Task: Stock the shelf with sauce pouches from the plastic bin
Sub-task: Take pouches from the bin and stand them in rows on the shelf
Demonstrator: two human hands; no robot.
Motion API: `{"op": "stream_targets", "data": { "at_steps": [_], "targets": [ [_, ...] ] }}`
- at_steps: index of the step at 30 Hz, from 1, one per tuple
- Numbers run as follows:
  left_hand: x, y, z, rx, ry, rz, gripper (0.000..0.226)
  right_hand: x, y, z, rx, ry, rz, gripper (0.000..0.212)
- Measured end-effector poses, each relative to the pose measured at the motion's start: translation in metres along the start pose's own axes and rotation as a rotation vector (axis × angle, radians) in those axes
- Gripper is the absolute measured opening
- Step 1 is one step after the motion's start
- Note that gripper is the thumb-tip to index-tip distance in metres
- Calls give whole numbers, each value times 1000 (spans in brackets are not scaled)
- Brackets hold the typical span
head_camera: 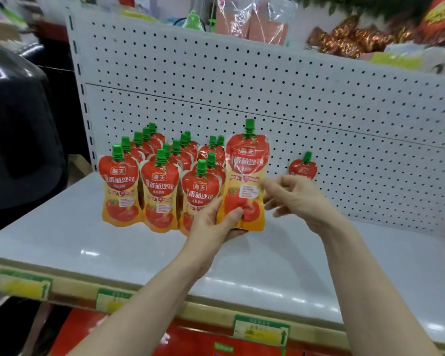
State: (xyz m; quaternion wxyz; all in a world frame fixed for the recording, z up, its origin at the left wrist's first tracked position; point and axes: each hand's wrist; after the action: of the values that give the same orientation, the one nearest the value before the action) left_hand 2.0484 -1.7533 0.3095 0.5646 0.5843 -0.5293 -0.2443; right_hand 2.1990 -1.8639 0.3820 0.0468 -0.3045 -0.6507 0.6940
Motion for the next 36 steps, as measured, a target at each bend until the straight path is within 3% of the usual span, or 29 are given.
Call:
{"op": "stream_targets", "data": {
  "at_steps": [2,4,9,12,18,22,25,27,31,34,36],
  "targets": [
    [0,11,-9,89,54,-21,31,8,3,5,0,-164,91,30],
    [-4,23,-16,100,29,-87,31,11,2,5,-51,-211,70,9],
    [-16,32,-26,-50,-47,-165,37,1,7,-5,-104,-305,96,13],
    [-19,32,-28,-112,-38,-149,38,-6,9,-12,-77,-376,145,23],
    [-27,29,-28,-214,-96,-34,37,-14,16,-20,-44,-478,132,19],
    [-27,34,-25,-174,-136,-134,37,-12,10,-21,-88,-304,248,15],
    [-23,31,-24,-126,-151,-255,34,-14,-8,-28,-187,-20,-8,21],
    [-21,23,-24,-104,-99,-261,33,-13,-14,-30,-237,44,-89,11],
    [-15,4,-21,-149,127,-105,16,-5,-8,-30,-286,139,-155,9],
    [-11,-4,-20,-196,224,106,19,-6,-3,-29,-279,171,-184,11],
    [-9,-6,-18,-196,261,114,17,-8,-1,-28,-273,172,-166,11]
  ]
}}
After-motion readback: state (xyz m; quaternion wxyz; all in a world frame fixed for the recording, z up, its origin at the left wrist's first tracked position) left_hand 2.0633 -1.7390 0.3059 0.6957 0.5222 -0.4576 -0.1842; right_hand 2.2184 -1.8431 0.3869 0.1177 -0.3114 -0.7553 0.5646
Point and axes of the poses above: each hand's wrist, its own z-axis away from the middle knuckle, its own x-axis out of the palm, y = z × x, and after that the axes turned 9 degrees about -y, right-handed
